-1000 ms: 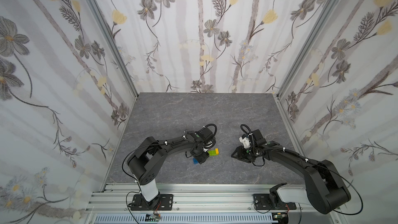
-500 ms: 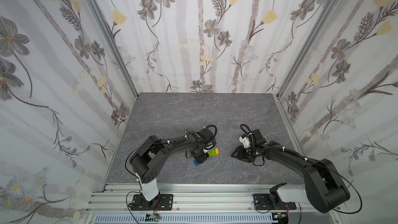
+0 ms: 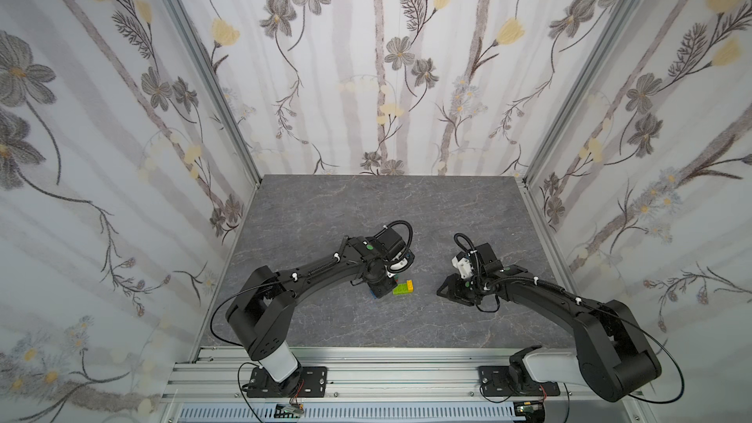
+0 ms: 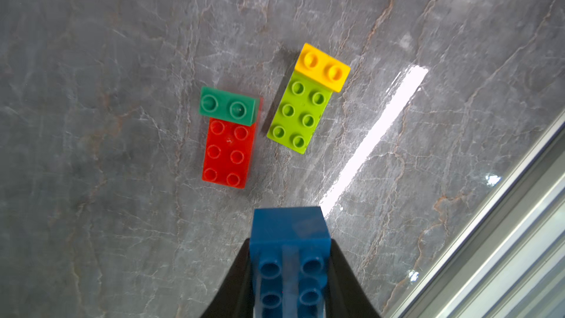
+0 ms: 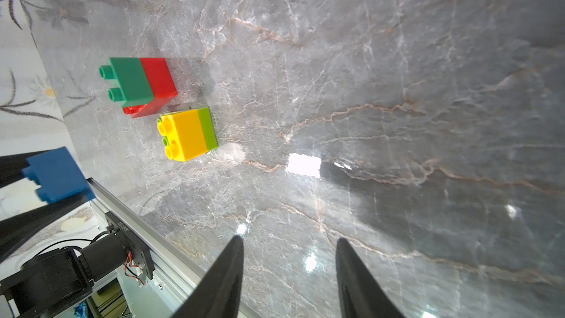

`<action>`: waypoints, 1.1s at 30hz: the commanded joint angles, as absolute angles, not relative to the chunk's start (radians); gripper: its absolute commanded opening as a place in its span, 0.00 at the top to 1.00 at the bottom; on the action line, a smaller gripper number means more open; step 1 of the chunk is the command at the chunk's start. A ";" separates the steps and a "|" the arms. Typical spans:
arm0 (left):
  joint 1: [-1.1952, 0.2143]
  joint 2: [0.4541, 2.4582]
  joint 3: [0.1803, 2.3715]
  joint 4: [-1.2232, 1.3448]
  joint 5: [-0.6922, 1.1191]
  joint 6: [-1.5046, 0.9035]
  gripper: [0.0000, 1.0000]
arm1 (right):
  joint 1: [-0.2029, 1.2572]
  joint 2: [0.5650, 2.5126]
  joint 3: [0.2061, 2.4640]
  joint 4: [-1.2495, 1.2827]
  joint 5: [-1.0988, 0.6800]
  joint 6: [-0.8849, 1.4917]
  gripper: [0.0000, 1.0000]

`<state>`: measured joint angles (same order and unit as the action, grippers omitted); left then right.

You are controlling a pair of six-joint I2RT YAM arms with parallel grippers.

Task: Assemble the number 5 with lego
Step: Pick up the lego brick from the center of the board, then assemble the lego brick with the lego brick.

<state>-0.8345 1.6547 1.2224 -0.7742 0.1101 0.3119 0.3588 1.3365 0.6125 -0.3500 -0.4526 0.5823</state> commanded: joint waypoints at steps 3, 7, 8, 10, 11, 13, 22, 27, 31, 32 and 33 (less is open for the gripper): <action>-0.834 1.742 1.344 -0.900 0.201 0.472 0.72 | 0.359 1.324 0.616 -0.346 -0.451 0.578 0.51; -0.834 1.813 1.429 -0.927 0.225 0.509 0.73 | 0.359 1.302 0.600 -0.348 -0.449 0.583 0.51; -0.834 1.820 1.439 -0.927 0.237 0.521 0.74 | 0.359 1.295 0.597 -0.347 -0.446 0.584 0.51; -0.834 1.829 1.446 -0.892 0.248 0.540 0.75 | 0.359 1.286 0.589 -0.350 -0.444 0.584 0.51; -0.835 1.835 1.447 -0.877 0.248 0.545 0.75 | 0.359 1.284 0.588 -0.351 -0.442 0.584 0.51; -0.837 1.848 1.447 -0.861 0.266 0.570 0.76 | 0.359 1.289 0.590 -0.350 -0.445 0.584 0.51; -0.850 1.941 1.549 -0.888 0.292 0.679 0.77 | 0.359 1.290 0.593 -0.350 -0.444 0.587 0.51; -0.859 2.017 1.631 -0.963 0.254 0.710 0.80 | 0.359 1.290 0.590 -0.350 -0.443 0.588 0.51; -0.862 2.049 1.659 -0.986 0.234 0.722 0.80 | 0.359 1.289 0.588 -0.351 -0.442 0.588 0.51; -0.863 2.055 1.664 -0.992 0.221 0.724 0.80 | 0.359 1.290 0.588 -0.351 -0.443 0.588 0.51; -0.863 2.061 1.666 -0.997 0.213 0.725 0.80 | 0.359 1.292 0.588 -0.351 -0.443 0.588 0.51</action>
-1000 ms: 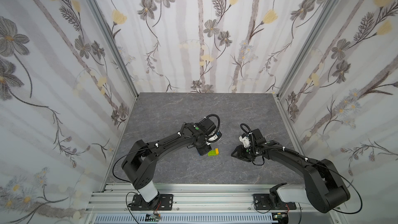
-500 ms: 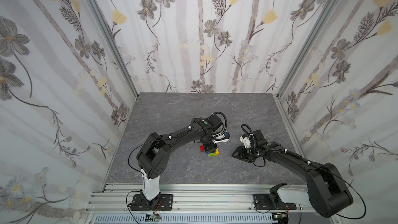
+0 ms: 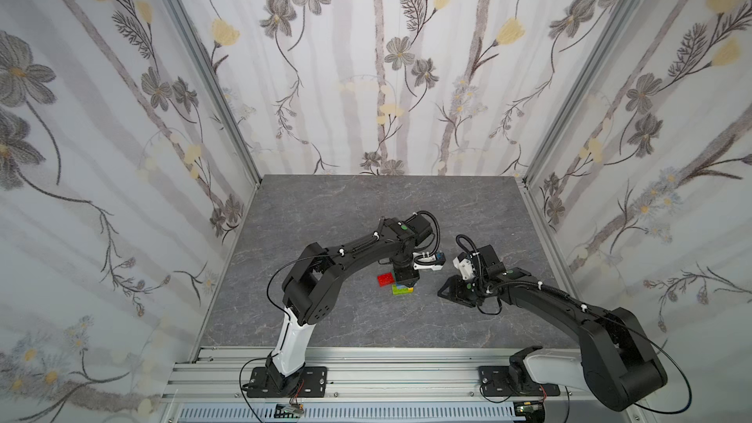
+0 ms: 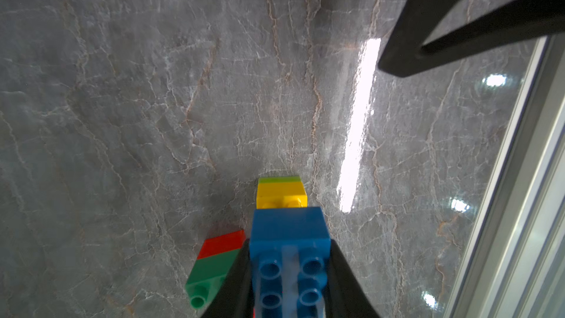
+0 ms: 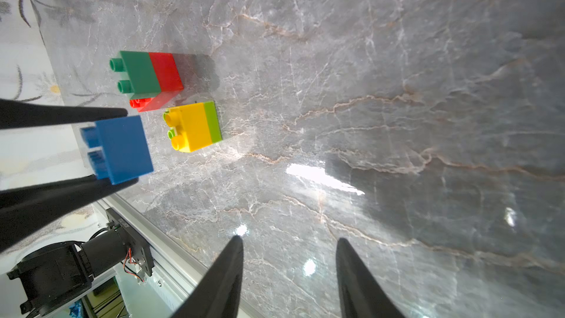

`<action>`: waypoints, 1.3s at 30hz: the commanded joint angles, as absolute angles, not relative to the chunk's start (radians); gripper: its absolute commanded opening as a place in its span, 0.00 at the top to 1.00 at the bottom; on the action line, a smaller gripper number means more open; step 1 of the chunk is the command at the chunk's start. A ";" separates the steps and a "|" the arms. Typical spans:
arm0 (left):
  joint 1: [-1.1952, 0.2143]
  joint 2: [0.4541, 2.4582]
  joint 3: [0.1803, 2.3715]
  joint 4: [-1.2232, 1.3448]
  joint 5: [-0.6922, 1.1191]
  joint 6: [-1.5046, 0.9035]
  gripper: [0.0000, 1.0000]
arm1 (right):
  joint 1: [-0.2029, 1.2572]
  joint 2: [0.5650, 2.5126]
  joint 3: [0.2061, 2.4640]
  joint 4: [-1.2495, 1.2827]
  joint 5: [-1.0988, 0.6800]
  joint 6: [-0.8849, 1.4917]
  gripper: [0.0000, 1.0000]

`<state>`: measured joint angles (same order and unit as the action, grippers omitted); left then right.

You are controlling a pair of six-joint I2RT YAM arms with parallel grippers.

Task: Assemble the number 5 with lego
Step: Assemble the lego brick with the lego brick.

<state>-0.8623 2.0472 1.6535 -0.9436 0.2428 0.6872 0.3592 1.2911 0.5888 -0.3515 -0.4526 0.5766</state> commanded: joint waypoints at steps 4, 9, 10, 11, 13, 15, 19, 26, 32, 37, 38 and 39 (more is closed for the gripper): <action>-0.863 2.066 1.657 -0.997 0.187 0.736 0.80 | 0.359 1.300 0.592 -0.351 -0.444 0.588 0.51; -0.863 2.065 1.650 -0.996 0.190 0.748 0.80 | 0.359 1.313 0.604 -0.351 -0.446 0.584 0.51; -0.863 2.068 1.656 -1.002 0.193 0.750 0.80 | 0.359 1.316 0.605 -0.352 -0.448 0.584 0.51; -0.863 2.071 1.657 -1.002 0.196 0.748 0.80 | 0.359 1.319 0.608 -0.351 -0.449 0.584 0.51; -0.863 2.074 1.654 -0.994 0.197 0.747 0.80 | 0.359 1.322 0.610 -0.351 -0.450 0.583 0.51; -0.863 2.077 1.654 -0.991 0.196 0.747 0.80 | 0.359 1.322 0.611 -0.351 -0.450 0.583 0.51; -0.864 2.076 1.654 -0.979 0.197 0.747 0.80 | 0.359 1.321 0.605 -0.352 -0.449 0.583 0.51; -0.868 2.088 1.663 -0.966 0.195 0.745 0.79 | 0.359 1.312 0.598 -0.351 -0.447 0.583 0.51; -0.870 2.096 1.661 -0.960 0.190 0.747 0.80 | 0.359 1.310 0.592 -0.351 -0.447 0.585 0.51; -0.873 2.098 1.654 -0.964 0.182 0.753 0.80 | 0.359 1.304 0.588 -0.351 -0.445 0.586 0.51; -0.875 2.098 1.651 -0.962 0.179 0.754 0.80 | 0.359 1.302 0.588 -0.351 -0.446 0.587 0.51; -0.874 2.100 1.649 -0.960 0.178 0.755 0.80 | 0.359 1.301 0.588 -0.351 -0.448 0.587 0.51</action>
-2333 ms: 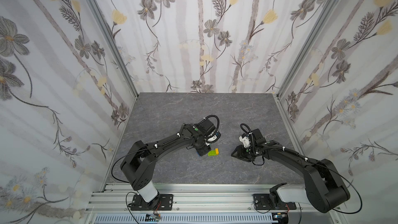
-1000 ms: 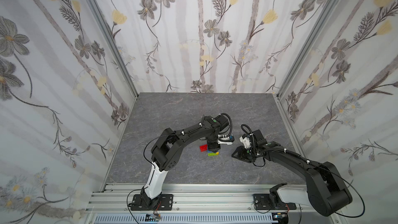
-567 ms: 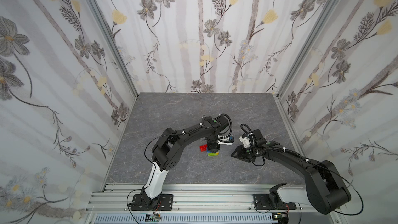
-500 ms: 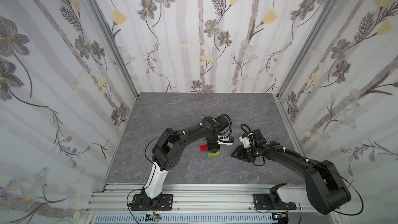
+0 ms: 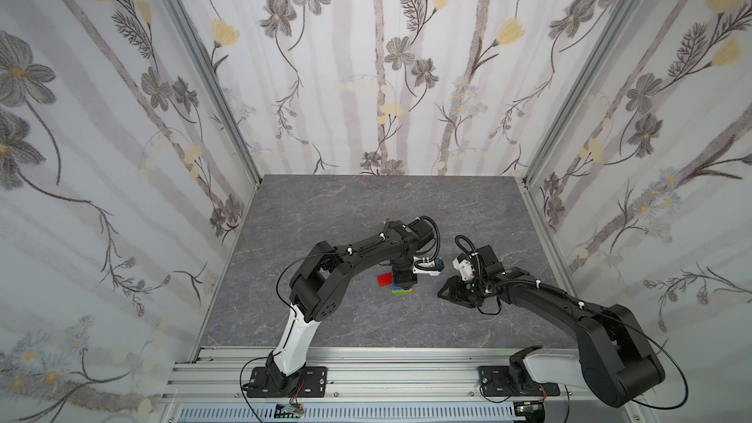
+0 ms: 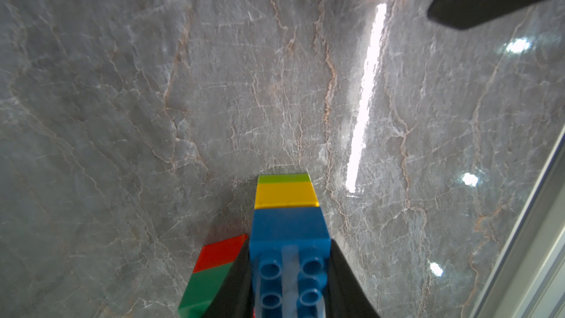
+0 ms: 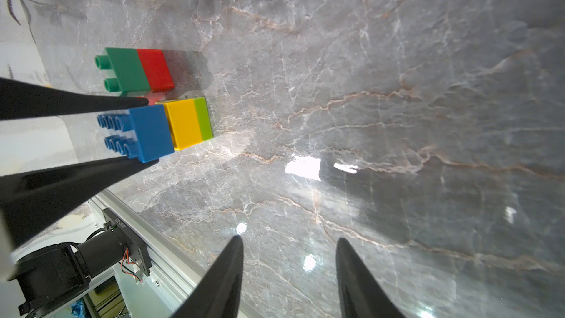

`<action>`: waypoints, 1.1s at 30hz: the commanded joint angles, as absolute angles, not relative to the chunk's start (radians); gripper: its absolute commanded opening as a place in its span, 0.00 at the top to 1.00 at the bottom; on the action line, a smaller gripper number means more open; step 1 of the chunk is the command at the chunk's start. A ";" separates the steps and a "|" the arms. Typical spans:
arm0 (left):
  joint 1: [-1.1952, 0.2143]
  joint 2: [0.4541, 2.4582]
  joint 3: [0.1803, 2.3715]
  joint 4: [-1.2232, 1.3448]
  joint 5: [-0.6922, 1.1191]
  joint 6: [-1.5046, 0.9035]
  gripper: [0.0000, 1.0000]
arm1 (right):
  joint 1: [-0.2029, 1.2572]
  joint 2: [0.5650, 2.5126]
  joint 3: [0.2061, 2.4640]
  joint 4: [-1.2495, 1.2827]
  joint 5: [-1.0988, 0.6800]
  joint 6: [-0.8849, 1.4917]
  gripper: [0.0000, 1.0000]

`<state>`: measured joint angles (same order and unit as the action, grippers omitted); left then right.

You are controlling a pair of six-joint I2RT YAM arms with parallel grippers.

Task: Assemble the number 5 with lego
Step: Assemble the lego brick with the lego brick.

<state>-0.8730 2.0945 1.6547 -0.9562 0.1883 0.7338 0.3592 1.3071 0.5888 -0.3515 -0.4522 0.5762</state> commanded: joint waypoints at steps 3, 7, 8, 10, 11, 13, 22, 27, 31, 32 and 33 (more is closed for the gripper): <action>-0.877 2.106 1.651 -0.960 0.164 0.755 0.80 | 0.359 1.295 0.586 -0.351 -0.449 0.588 0.51; -0.879 2.109 1.649 -0.965 0.149 0.760 0.82 | 0.359 1.290 0.582 -0.352 -0.447 0.589 0.51; -0.880 2.111 1.650 -0.967 0.149 0.760 0.82 | 0.359 1.289 0.581 -0.351 -0.447 0.589 0.51; -0.883 2.114 1.653 -0.971 0.143 0.765 0.82 | 0.359 1.287 0.580 -0.352 -0.444 0.589 0.51; -0.884 2.117 1.655 -0.976 0.144 0.766 0.83 | 0.359 1.286 0.580 -0.351 -0.443 0.590 0.51; -0.884 2.123 1.658 -0.976 0.141 0.763 0.83 | 0.359 1.282 0.580 -0.351 -0.444 0.591 0.51; -0.890 2.141 1.673 -0.994 0.131 0.764 0.86 | 0.359 1.266 0.573 -0.351 -0.444 0.595 0.51; -0.890 2.137 1.686 -1.000 0.136 0.755 0.85 | 0.359 1.264 0.570 -0.352 -0.442 0.597 0.51; -0.890 2.124 1.692 -0.997 0.133 0.732 0.70 | 0.359 1.266 0.571 -0.351 -0.440 0.597 0.51; -0.890 2.118 1.693 -0.995 0.132 0.727 0.62 | 0.359 1.266 0.571 -0.352 -0.439 0.596 0.51; -0.891 2.114 1.695 -0.994 0.127 0.723 0.46 | 0.359 1.267 0.571 -0.351 -0.439 0.598 0.51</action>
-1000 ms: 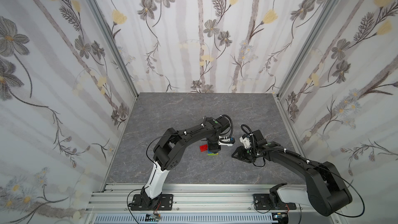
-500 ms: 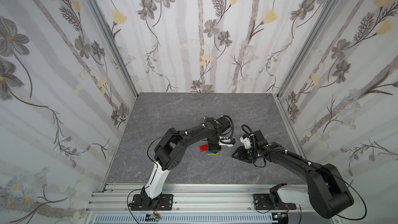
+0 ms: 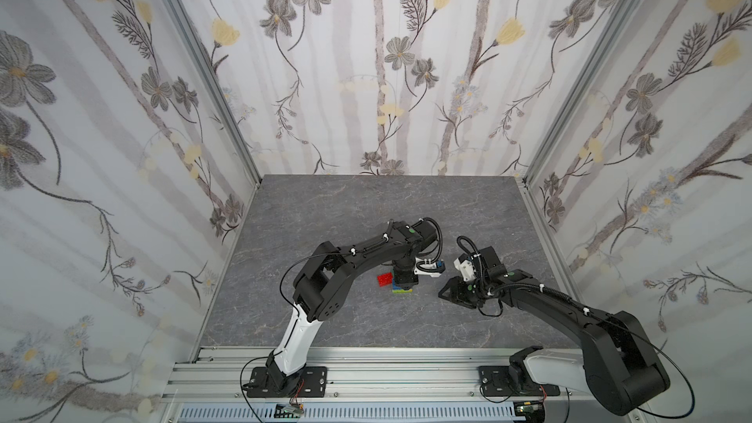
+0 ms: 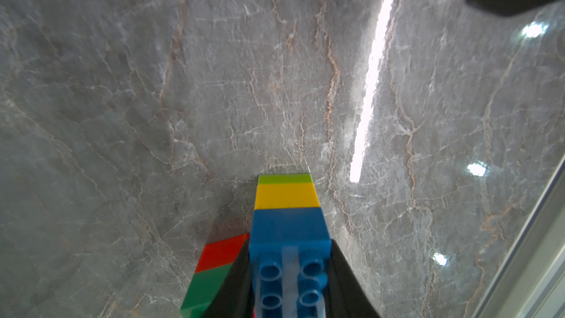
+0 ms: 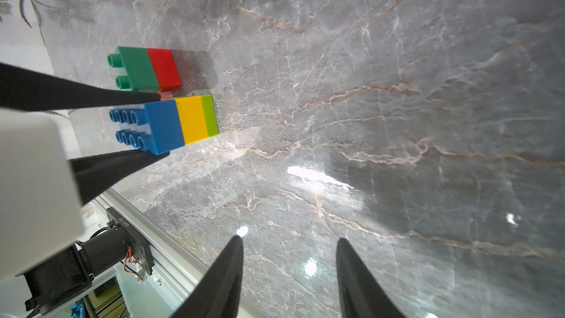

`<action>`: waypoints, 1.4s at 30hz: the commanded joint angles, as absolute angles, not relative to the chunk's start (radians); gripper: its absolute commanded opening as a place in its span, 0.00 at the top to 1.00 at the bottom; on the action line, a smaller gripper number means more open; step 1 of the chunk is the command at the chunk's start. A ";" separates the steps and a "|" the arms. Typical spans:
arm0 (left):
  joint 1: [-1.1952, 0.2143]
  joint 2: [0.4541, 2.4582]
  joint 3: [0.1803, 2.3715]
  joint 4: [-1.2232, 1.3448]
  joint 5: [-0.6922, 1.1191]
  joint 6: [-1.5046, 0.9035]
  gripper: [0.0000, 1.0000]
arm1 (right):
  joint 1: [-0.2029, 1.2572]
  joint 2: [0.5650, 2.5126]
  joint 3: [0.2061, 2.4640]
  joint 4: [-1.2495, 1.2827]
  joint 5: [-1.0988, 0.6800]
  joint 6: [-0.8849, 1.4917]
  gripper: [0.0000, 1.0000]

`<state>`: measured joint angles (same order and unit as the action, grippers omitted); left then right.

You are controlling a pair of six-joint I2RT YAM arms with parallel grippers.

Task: Assemble the number 5 with lego
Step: Assemble the lego brick with the lego brick, then adjust the lego brick at the center of the board.

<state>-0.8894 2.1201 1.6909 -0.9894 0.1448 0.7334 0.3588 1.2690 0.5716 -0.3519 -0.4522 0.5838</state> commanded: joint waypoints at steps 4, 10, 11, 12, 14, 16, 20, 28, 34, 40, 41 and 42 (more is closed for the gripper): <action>-0.891 2.096 1.714 -1.001 0.129 0.709 0.00 | 0.359 1.269 0.568 -0.351 -0.437 0.597 0.51; -0.893 2.044 1.706 -0.986 0.123 0.671 0.00 | 0.359 1.270 0.575 -0.351 -0.440 0.591 0.51; -0.893 2.028 1.695 -0.977 0.122 0.654 0.00 | 0.359 1.271 0.580 -0.352 -0.443 0.586 0.51; -0.892 2.013 1.685 -0.967 0.117 0.634 0.00 | 0.359 1.271 0.586 -0.353 -0.445 0.578 0.51; -0.885 1.970 1.655 -0.937 0.099 0.576 0.00 | 0.363 1.270 0.612 -0.368 -0.449 0.547 0.50; -0.878 1.917 1.609 -0.882 0.059 0.505 0.00 | 0.367 1.269 0.642 -0.386 -0.456 0.512 0.49; -0.848 1.804 1.504 -0.778 -0.021 0.352 0.00 | 0.394 1.276 0.735 -0.441 -0.458 0.415 0.44; -0.774 1.534 1.206 -0.530 -0.234 0.007 0.00 | 0.496 1.342 0.925 -0.501 -0.426 0.195 0.00; -0.623 1.348 1.026 -0.444 -0.262 -0.359 0.00 | 0.549 1.493 1.071 -0.523 -0.444 0.102 0.00; -0.520 1.187 0.862 -0.351 -0.154 -0.478 0.00 | 0.588 1.659 1.160 -0.525 -0.449 0.064 0.00; -0.517 1.169 0.847 -0.355 -0.171 -0.482 0.00 | 0.591 1.681 1.175 -0.525 -0.451 0.059 0.00; -0.512 1.150 0.835 -0.358 -0.178 -0.487 0.00 | 0.593 1.703 1.187 -0.528 -0.456 0.054 0.00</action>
<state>-0.5240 1.1858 0.8600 -0.4152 -0.1791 -0.3958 0.5892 1.6665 1.1584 -0.5018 -0.4431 0.0914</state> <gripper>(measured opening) 0.998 0.998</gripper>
